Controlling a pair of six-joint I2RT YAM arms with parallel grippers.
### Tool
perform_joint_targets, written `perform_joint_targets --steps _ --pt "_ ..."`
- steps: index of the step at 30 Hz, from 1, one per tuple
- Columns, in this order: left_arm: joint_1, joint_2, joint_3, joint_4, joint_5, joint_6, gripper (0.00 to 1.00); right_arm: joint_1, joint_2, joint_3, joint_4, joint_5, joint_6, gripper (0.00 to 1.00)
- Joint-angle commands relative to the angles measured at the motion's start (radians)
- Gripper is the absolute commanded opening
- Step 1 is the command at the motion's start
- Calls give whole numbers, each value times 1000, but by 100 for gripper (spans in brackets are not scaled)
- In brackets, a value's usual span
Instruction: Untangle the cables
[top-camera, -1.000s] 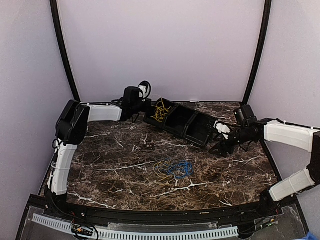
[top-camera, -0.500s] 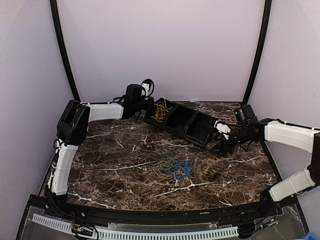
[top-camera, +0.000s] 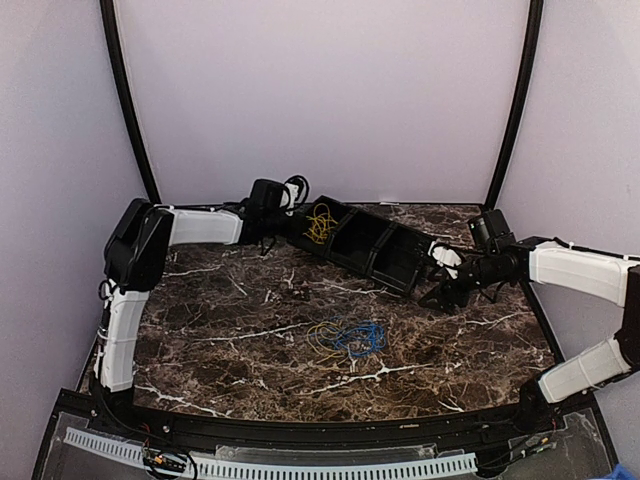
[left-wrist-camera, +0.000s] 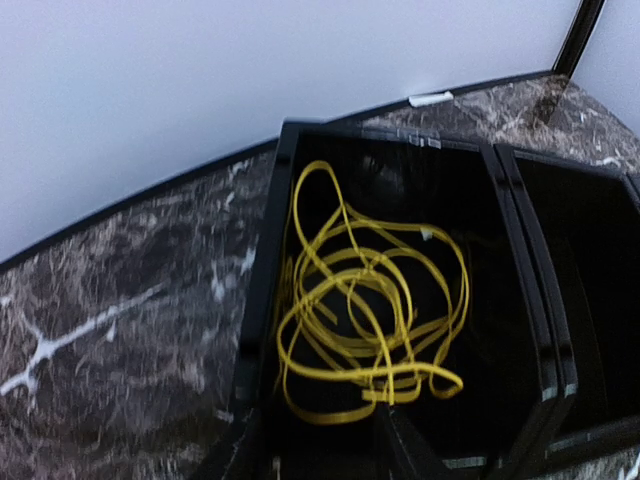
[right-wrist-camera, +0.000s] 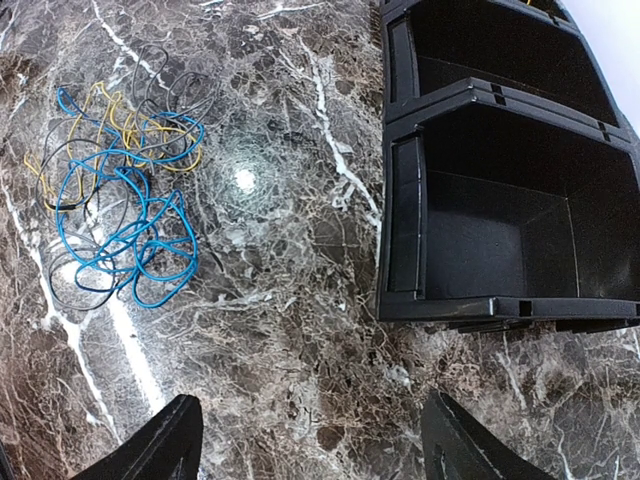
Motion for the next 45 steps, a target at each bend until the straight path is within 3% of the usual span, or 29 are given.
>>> perform_joint_targets --steps 1,8,16,22,27,39,45 --pt "-21 -294 -245 8 12 -13 44 -3 1 1 9 -5 -4 77" --pt "-107 -643 -670 64 69 -100 49 -3 -29 2 18 -10 -7 76" --pt "-361 -805 -893 41 123 -141 47 69 -19 57 -23 -83 -36 72" --pt "-434 -832 -1004 52 -5 -361 43 239 36 86 -38 -25 -84 68" --pt "-433 -801 -1081 196 -31 -546 40 341 138 142 -42 26 -105 69" --pt "-419 -588 -1015 300 95 -621 35 487 322 281 -7 63 -119 74" --pt "-418 -570 -1016 321 83 -633 15 521 333 263 38 75 -104 74"
